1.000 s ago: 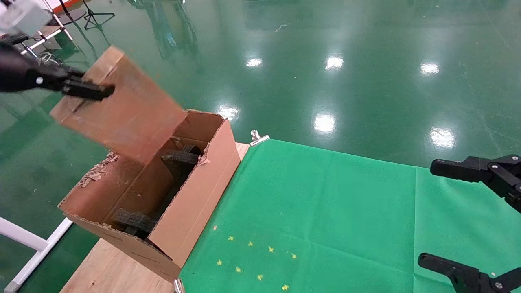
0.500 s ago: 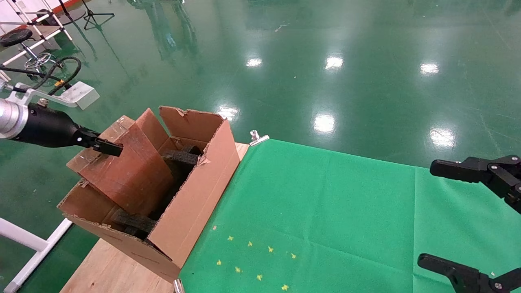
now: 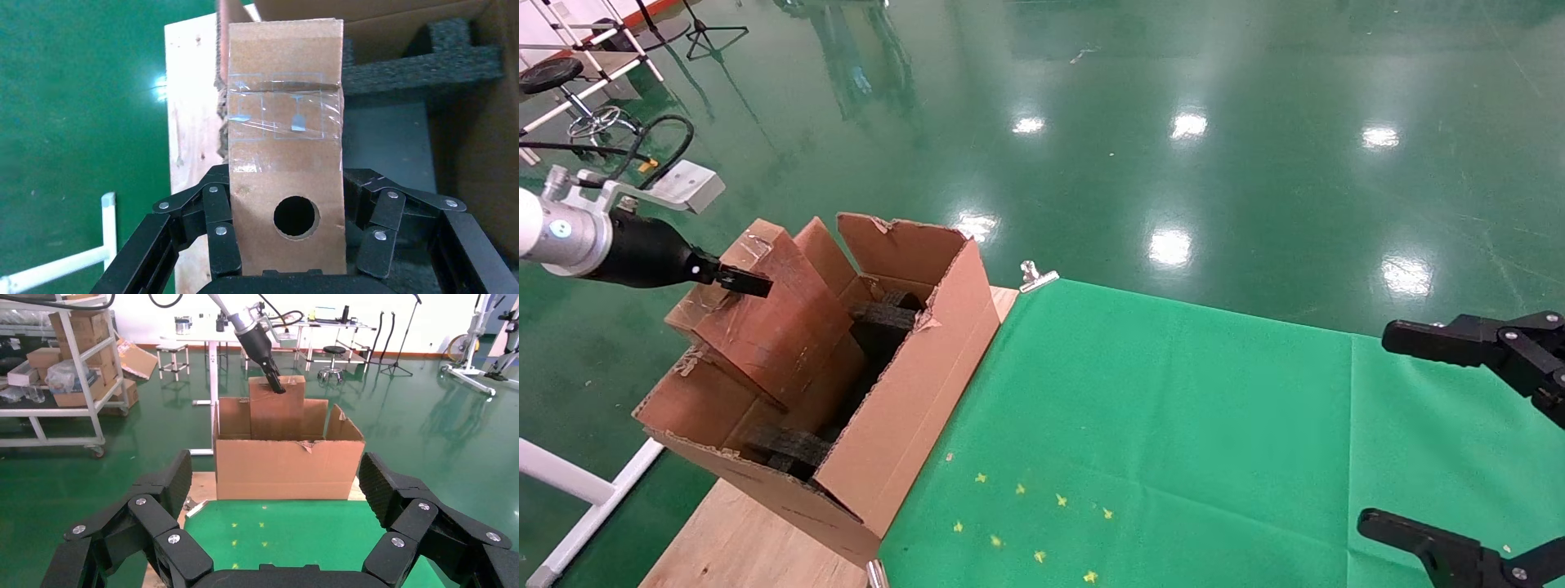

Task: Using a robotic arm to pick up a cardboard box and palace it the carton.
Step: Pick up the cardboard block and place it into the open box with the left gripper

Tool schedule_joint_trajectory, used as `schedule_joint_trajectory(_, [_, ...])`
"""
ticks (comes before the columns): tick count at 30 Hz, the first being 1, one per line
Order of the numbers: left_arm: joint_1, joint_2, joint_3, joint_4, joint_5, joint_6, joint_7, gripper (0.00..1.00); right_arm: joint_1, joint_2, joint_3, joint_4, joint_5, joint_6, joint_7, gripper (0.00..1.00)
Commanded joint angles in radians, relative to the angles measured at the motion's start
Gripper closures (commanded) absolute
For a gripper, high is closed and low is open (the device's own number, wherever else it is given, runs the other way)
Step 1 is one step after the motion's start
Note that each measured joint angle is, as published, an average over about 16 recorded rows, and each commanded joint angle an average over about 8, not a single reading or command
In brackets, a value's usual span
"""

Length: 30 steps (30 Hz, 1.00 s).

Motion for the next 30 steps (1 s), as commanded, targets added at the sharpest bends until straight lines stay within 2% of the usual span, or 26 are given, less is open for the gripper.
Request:
schedule_joint_trajectory(1, [0.012,0.008,0.001,0.013,0.002,-0.025,-0.009,1.00,0.000,0.000,0.000,0.000,0.000,0.000,0.000,0.00])
schedule_joint_trajectory(30, [0.289,0.106,-0.020,0.043,-0.027,-0.236,-0.050,1.00,0.000,0.000,0.000,0.000,0.000,0.000,0.000,0.00])
